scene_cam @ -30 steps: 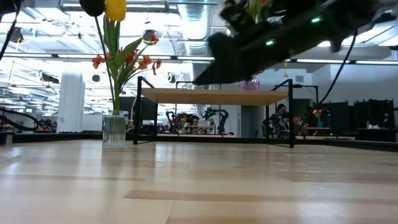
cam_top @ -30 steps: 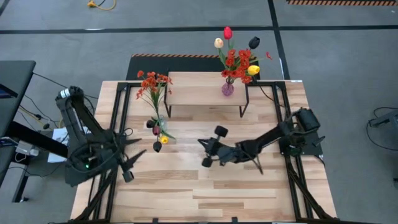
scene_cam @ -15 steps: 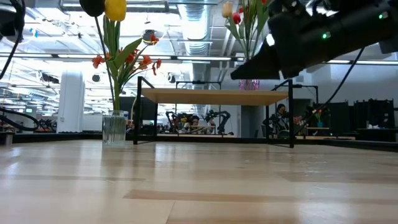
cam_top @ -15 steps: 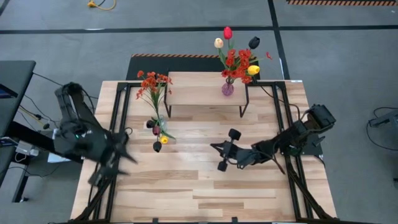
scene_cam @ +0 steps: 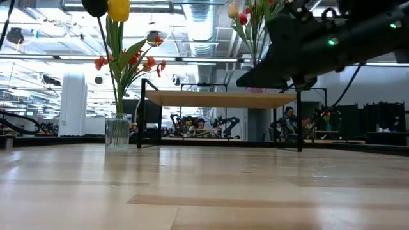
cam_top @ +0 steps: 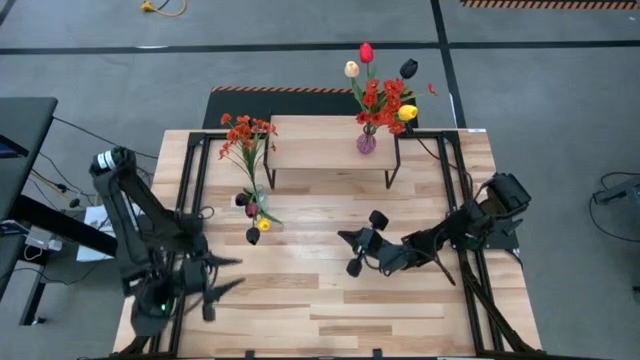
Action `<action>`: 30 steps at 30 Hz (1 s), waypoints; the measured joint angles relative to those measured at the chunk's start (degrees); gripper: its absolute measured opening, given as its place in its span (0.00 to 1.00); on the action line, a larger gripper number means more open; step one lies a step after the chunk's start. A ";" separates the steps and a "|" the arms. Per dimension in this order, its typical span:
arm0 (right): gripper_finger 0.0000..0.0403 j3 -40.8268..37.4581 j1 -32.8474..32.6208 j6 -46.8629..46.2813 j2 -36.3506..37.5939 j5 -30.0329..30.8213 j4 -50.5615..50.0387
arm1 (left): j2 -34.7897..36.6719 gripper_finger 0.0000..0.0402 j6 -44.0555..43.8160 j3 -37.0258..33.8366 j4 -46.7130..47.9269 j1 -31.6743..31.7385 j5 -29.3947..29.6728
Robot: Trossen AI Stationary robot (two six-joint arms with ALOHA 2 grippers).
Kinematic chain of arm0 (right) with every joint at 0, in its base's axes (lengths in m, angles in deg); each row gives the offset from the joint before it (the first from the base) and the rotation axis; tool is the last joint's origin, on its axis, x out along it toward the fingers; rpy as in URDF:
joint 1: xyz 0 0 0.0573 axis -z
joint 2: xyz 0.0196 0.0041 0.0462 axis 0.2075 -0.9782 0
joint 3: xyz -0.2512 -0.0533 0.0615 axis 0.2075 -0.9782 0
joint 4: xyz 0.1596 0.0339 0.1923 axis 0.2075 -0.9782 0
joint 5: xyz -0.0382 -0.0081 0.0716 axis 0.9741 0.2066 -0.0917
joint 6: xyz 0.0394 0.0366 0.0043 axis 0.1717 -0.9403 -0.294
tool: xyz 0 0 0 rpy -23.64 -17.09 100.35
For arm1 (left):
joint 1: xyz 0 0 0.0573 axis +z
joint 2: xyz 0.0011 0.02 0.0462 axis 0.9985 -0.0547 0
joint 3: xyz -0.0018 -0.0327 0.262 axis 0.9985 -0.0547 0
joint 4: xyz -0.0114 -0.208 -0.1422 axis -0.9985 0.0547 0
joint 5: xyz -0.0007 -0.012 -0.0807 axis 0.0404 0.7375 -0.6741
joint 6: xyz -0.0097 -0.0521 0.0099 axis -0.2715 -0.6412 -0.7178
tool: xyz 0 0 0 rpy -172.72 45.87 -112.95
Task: Pick and place flowers into a vace then onto a shelf
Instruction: Put the transparent vase with the flowers on the shelf
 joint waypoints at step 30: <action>0.00 -0.03 -4.71 13.84 4.65 2.89 -5.49 | 9.08 0.46 58.24 16.73 -1.20 24.00 -91.63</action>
